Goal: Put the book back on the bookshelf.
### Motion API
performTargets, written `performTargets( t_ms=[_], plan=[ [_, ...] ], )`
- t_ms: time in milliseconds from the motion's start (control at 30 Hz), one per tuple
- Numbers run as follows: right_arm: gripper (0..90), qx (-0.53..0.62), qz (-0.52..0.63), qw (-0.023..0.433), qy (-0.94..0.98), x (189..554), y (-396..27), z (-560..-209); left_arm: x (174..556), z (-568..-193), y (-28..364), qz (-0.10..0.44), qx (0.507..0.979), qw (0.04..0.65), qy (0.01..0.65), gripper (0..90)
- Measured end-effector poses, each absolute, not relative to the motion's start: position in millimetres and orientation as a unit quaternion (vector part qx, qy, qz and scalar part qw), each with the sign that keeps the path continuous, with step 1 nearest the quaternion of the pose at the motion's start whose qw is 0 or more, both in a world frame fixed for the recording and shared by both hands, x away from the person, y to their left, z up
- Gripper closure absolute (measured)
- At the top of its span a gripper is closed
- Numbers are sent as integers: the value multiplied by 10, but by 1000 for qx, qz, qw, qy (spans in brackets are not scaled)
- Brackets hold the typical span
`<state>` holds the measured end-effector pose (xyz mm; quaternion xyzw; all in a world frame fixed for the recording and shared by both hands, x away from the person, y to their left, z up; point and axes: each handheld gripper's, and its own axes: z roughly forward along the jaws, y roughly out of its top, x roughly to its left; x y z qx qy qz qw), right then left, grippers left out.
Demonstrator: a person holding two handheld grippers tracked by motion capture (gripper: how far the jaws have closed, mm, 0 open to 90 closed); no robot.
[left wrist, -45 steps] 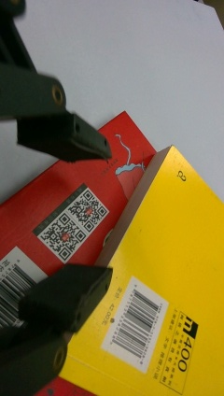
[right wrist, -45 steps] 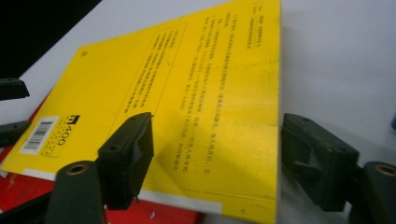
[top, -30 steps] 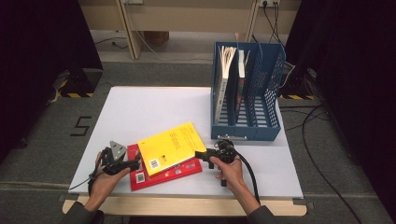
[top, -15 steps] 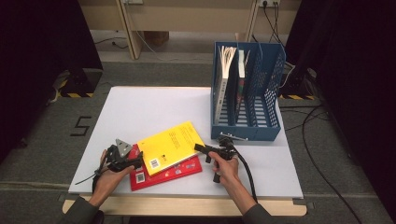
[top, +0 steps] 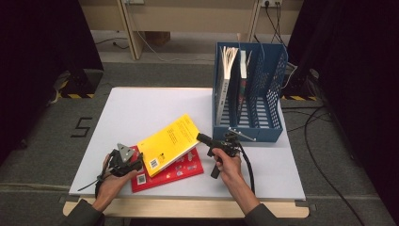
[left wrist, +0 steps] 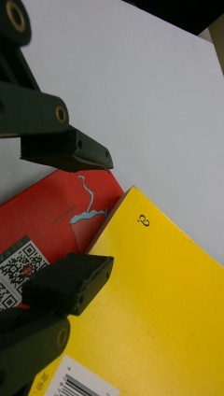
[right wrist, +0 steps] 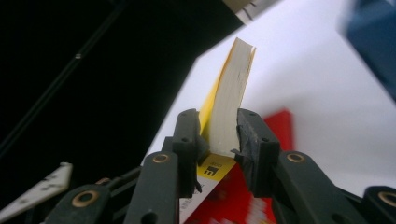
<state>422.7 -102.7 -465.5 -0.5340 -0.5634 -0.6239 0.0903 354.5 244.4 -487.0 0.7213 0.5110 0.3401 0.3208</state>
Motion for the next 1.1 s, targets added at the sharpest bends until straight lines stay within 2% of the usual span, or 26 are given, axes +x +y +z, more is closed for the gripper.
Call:
performTargets(
  t_ms=[167,300,367,400,500,867,1100],
  plan=[
    [729,-477,-640,58,-599,4249,-870,-4202,3594,-4885,2363,333,724,324,509,463],
    [742,-431,-641,35,-635,4263,-694,-3835,3647,-4896,2212,331,727,335,500,423],
    [743,-404,-633,13,-661,4252,-597,-3674,3680,-4891,2158,332,724,339,500,364],
    [743,-393,-628,5,-671,4242,-551,-3609,3705,-4893,2130,331,720,345,504,294],
    [739,-357,-613,-31,-704,4189,-425,-3471,3736,-4881,2076,342,722,338,497,269],
    [698,-298,-599,-77,-739,3990,-190,-3468,3689,-4879,2111,333,717,352,501,221],
    [666,-280,-579,-107,-758,3968,-31,-3499,3658,-4888,2267,323,705,357,521,203]
  ],
)
